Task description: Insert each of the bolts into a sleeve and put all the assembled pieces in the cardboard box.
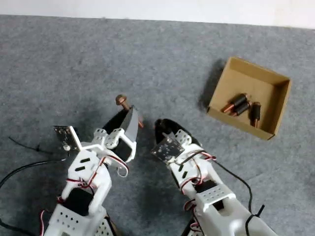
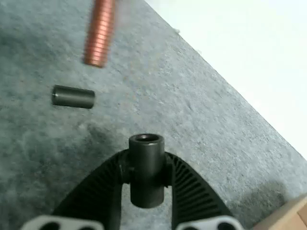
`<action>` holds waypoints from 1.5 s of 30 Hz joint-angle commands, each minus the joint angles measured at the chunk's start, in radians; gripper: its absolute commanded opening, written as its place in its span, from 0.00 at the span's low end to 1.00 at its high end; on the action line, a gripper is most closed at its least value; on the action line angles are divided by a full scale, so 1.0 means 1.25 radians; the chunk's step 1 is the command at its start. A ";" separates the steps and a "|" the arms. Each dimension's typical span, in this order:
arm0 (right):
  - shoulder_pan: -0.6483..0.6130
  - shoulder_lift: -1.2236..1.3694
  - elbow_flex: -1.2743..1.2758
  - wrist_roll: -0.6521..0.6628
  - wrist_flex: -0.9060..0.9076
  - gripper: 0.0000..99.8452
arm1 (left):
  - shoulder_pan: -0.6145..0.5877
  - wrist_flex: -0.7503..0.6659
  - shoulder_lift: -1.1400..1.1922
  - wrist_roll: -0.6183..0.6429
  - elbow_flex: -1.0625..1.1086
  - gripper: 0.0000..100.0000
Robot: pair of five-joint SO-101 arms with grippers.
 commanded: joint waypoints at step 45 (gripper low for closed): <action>-0.112 0.497 -0.605 -0.149 0.952 0.01 | -0.352 0.480 1.720 -0.047 -1.154 0.00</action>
